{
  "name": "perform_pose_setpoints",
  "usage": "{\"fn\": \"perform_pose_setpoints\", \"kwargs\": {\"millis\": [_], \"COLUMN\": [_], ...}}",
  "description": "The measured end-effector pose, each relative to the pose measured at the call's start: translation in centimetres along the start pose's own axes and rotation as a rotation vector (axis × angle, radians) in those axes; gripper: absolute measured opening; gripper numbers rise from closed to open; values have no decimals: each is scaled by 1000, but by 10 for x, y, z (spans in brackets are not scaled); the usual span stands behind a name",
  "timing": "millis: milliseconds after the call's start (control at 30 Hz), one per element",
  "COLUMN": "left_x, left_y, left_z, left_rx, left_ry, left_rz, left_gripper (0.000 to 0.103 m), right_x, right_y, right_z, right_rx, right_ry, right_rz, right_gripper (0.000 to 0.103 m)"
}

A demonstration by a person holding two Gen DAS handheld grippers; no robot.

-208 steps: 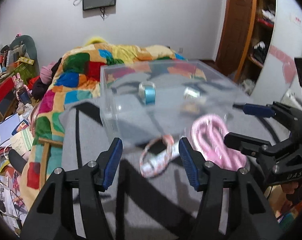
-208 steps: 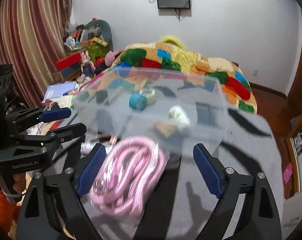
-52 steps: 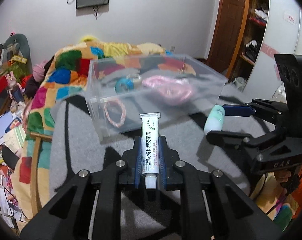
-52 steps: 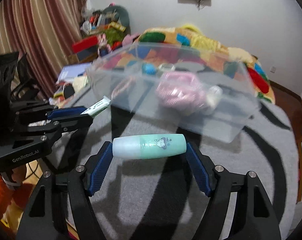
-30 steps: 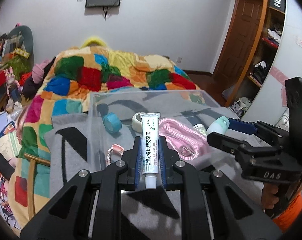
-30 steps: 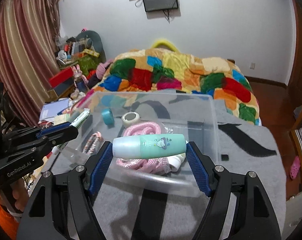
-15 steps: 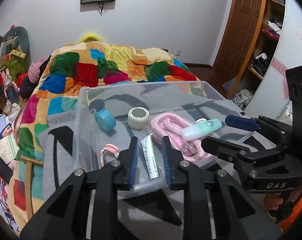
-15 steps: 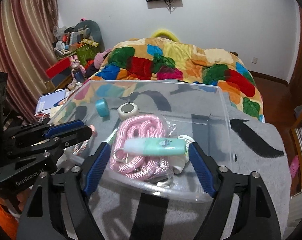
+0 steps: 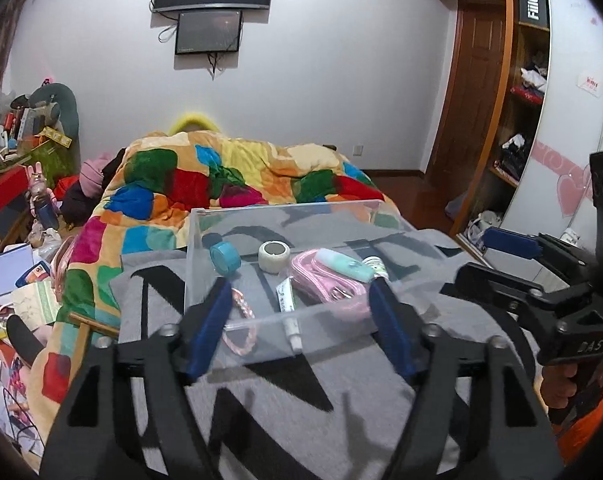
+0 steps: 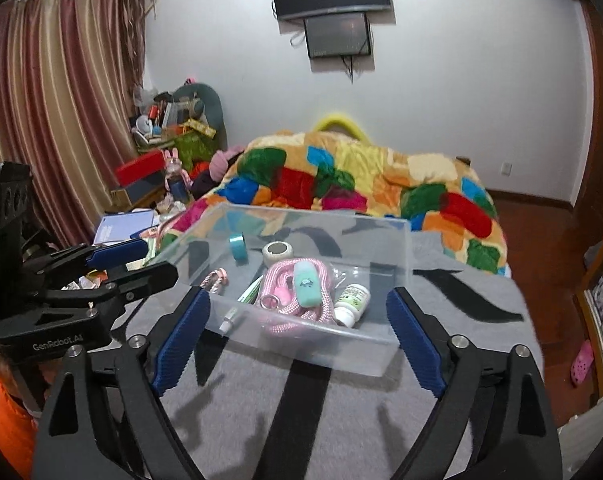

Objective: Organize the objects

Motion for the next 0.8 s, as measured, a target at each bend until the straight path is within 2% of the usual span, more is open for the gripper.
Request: {"fn": "perform_pose_setpoints", "kwargs": {"millis": [67, 133, 233, 333, 567, 800], "left_x": [-3, -7, -14, -24, -48, -54], "left_y": [-6, -11, -14, -14, -9, -5], "left_z": [-3, -6, -8, -10, -9, -12], "left_rx": [-1, 5, 1, -9, 21, 38], "left_ry": [0, 2, -5, -19, -36, -34], "left_rz": [-17, -32, -37, -29, -4, 1], "left_gripper": [87, 93, 97, 98, 99, 99], "right_x": [-2, -6, -16, -28, -49, -54], "right_y": [-11, -18, -21, -18, -9, -4], "right_z": [-1, -1, 1, 4, 3, -1], "right_rx": [-11, -14, -5, 12, -2, 5], "right_ry": [3, 2, 9, 18, 6, 15], "right_rz": [-27, -46, -42, -18, 6, 13], "right_gripper": [102, 103, 103, 103, 103, 103]}}
Point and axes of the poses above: each gripper's, at about its wrist camera, not at the fingertips, and y roughly the way its jaws point, z to its left, x to its top, the point moved 8 cm from there along y, roughly the way its jaws point, and after that the axes turned 11 degrees about -x, right-handed, at the moved point
